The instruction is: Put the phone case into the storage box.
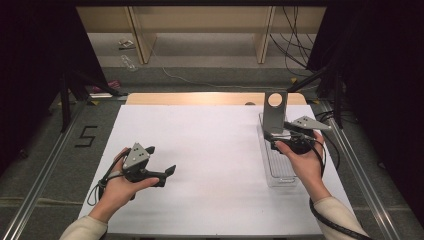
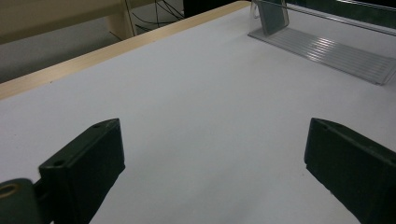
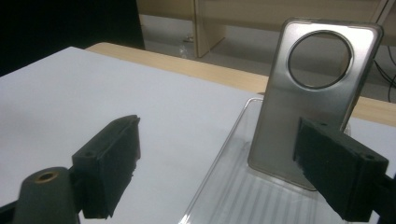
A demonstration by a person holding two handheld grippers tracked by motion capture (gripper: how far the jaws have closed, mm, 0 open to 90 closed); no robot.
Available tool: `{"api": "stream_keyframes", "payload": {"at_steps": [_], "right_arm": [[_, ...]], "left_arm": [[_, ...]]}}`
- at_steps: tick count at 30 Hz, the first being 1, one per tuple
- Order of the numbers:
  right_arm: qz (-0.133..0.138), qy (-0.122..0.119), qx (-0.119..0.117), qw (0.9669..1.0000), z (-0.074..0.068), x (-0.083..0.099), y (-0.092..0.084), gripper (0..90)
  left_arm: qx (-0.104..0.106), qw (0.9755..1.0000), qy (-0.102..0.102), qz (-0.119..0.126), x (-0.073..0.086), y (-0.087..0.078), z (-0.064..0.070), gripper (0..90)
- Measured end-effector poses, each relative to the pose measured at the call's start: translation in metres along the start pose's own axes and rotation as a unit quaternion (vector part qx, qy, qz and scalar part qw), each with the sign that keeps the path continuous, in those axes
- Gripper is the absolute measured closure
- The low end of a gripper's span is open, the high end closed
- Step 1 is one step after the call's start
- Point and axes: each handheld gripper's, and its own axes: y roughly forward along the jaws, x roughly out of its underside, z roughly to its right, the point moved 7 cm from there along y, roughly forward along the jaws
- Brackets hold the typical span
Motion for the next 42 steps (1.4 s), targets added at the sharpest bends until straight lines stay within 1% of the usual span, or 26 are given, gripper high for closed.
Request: {"api": "stream_keyframes", "payload": {"at_steps": [2, 6, 7, 10, 11, 14, 19, 23, 26, 32, 37, 42], "right_arm": [[0.001, 0.001, -0.008, 1.0000, -0.003, 0.002, -0.002, 16.2], [0.005, -0.004, -0.015, 0.9999, -0.005, 0.005, -0.006, 16.3], [0.009, -0.006, -0.023, 0.9997, -0.007, 0.006, -0.009, 16.3], [0.012, -0.008, -0.027, 0.9995, -0.009, 0.008, -0.012, 16.2], [0.014, -0.010, -0.035, 0.9992, -0.011, 0.010, -0.014, 16.2], [0.014, -0.009, -0.038, 0.9991, -0.013, 0.012, -0.016, 16.2], [0.011, -0.011, -0.055, 0.9984, -0.020, 0.018, -0.020, 16.2], [0.006, -0.013, -0.060, 0.9981, -0.021, 0.023, -0.022, 16.2], [0.003, -0.023, -0.057, 0.9981, -0.022, 0.025, -0.024, 16.2], [0.003, -0.020, -0.071, 0.9973, -0.025, 0.030, -0.028, 16.2], [0.003, -0.022, -0.077, 0.9968, -0.026, 0.035, -0.031, 16.3], [0.001, -0.020, -0.076, 0.9969, -0.025, 0.040, -0.034, 16.3]], "left_arm": [[0.001, 1.0000, 0.000, 0.000, 0.000, -0.001, 0.000, 4.4], [0.000, 1.0000, -0.001, 0.001, 0.000, -0.001, 0.001, 4.4], [0.000, 1.0000, 0.000, 0.001, 0.000, -0.001, 0.000, 4.5], [0.001, 1.0000, 0.000, 0.001, 0.001, -0.002, 0.001, 4.4], [0.001, 1.0000, 0.001, 0.000, 0.001, -0.003, 0.001, 4.5], [0.001, 1.0000, 0.001, 0.000, 0.002, -0.003, 0.001, 4.5], [0.006, 1.0000, -0.002, 0.001, 0.002, -0.004, 0.002, 4.5], [0.007, 1.0000, -0.001, -0.001, 0.004, -0.005, 0.004, 4.4], [0.009, 1.0000, 0.000, -0.002, 0.005, -0.006, 0.006, 4.5], [0.012, 0.9999, 0.001, -0.003, 0.008, -0.008, 0.008, 4.5], [0.011, 0.9999, 0.002, -0.002, 0.010, -0.012, 0.008, 4.5], [0.009, 1.0000, 0.001, -0.001, 0.013, -0.015, 0.007, 4.5]]}}
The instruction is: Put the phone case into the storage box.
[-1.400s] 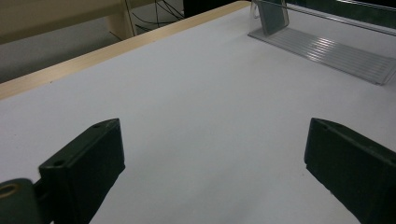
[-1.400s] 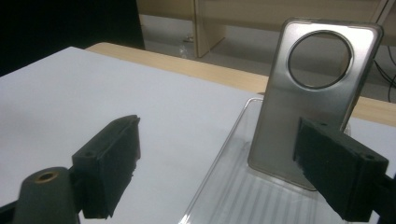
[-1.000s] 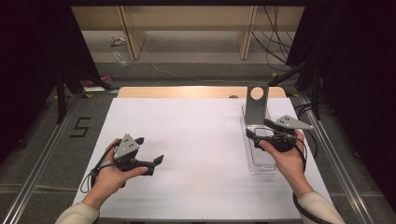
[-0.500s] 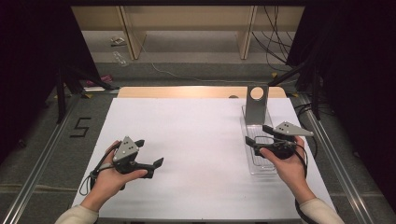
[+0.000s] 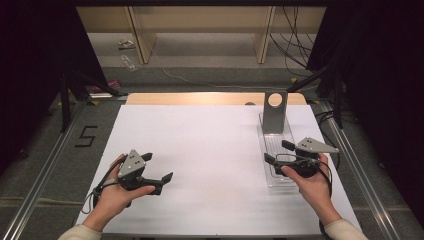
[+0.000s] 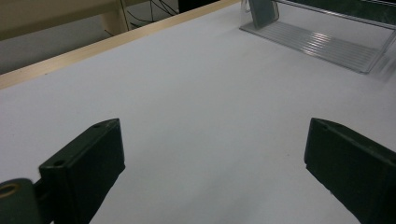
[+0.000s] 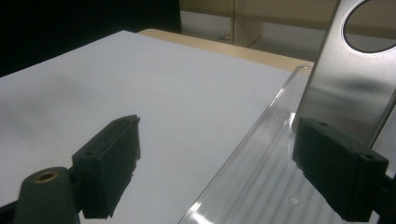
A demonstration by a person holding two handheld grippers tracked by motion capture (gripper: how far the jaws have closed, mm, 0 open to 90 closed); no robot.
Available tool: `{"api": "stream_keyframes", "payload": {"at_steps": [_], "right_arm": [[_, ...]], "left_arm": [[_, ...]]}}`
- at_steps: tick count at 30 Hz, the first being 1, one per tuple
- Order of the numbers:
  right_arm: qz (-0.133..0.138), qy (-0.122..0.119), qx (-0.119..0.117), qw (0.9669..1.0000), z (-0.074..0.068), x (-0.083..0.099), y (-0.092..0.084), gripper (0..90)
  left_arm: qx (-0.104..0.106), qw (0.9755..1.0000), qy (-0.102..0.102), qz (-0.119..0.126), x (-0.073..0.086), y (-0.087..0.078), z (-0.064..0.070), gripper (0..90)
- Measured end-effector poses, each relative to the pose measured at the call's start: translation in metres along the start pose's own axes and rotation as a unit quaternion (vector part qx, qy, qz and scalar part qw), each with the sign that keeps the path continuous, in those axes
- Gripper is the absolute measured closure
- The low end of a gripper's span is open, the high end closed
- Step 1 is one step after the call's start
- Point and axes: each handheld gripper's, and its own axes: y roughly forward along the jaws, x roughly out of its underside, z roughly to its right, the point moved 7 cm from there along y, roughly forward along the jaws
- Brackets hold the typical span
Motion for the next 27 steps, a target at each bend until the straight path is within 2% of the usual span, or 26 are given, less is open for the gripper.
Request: {"api": "stream_keyframes", "payload": {"at_steps": [14, 27], "right_arm": [[-0.005, 0.000, -0.002, 1.0000, -0.0011, 0.0093, -0.0047, 16.3], [0.004, 0.000, -0.003, 1.0000, -0.0028, 0.0090, -0.0051, 16.3]], "left_arm": [[-0.002, 1.0000, 0.001, -0.004, 0.0049, -0.0039, 0.0001, 4.4], [-0.001, 1.0000, 0.000, -0.007, 0.0073, -0.0026, 0.0004, 4.5]]}}
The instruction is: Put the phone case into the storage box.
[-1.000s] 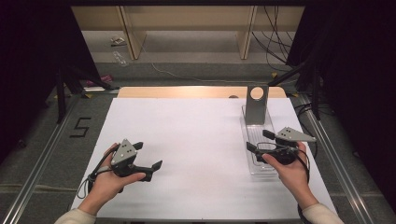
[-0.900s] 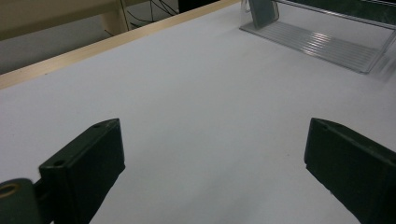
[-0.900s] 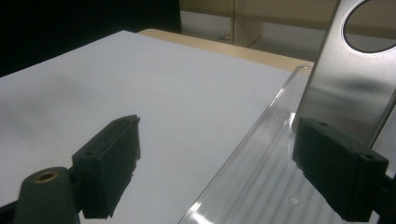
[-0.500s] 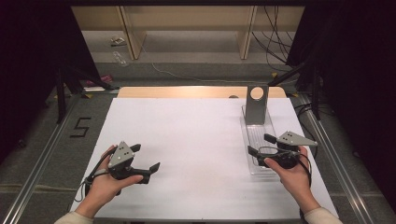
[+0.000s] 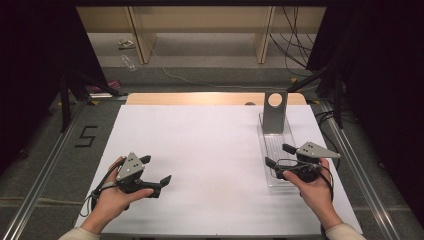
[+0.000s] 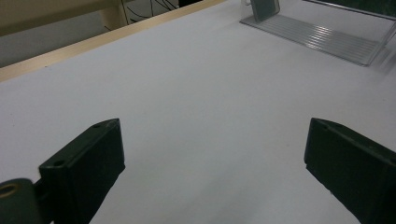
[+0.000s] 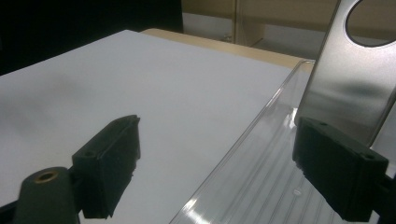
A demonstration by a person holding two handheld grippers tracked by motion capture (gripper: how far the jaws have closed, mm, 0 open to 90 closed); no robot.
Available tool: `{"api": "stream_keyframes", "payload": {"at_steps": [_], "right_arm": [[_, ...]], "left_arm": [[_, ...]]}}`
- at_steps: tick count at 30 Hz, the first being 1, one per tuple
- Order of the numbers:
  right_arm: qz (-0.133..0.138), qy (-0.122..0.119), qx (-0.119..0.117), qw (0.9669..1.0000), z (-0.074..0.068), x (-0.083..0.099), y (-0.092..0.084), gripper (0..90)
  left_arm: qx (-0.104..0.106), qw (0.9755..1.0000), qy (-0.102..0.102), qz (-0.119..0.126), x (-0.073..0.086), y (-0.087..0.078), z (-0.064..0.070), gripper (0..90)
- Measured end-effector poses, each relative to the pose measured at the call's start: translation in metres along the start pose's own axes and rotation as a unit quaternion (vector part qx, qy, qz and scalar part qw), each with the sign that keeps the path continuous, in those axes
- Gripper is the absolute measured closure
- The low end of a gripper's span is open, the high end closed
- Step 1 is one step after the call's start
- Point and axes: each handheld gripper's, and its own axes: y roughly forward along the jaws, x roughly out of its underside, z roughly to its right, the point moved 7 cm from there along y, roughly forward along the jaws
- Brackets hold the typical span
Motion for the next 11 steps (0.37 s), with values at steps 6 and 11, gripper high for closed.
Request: {"api": "stream_keyframes", "payload": {"at_steps": [6, 11], "right_arm": [[0.002, 0.003, 0.002, 1.0000, 0.0018, 0.0007, -0.0015, 16.3], [0.006, 0.001, 0.003, 1.0000, 0.0022, -0.0015, -0.0034, 19.3]], "left_arm": [[0.000, 1.0000, 0.002, -0.001, -0.0001, 0.0003, 0.0003, 4.5], [0.000, 1.0000, 0.000, 0.000, -0.0006, 0.0002, 0.0004, 4.4]]}}
